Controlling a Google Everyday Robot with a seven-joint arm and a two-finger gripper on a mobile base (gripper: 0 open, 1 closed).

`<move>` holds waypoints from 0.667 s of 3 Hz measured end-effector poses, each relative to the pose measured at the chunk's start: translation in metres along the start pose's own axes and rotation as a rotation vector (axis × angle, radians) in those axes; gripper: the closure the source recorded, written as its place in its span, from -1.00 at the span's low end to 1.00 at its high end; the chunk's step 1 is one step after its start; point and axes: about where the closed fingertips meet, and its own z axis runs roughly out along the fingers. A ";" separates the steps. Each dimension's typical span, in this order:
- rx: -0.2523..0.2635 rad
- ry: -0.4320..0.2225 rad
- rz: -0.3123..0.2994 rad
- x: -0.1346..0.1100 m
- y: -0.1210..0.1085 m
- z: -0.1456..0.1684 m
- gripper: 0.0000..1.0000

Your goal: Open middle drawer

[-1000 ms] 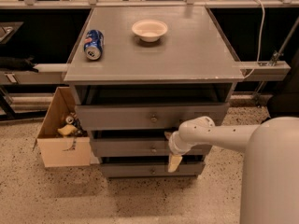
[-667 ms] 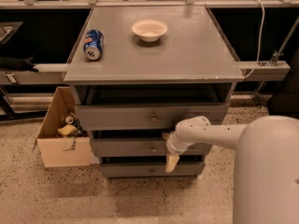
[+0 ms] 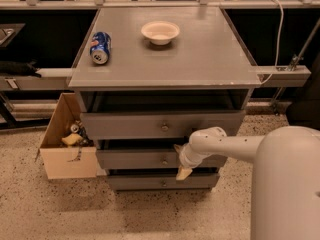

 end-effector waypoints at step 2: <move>-0.007 -0.001 -0.013 0.007 0.017 -0.023 0.68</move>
Offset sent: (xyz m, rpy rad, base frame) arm -0.0914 -0.0527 0.0106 0.0111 0.0642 0.1014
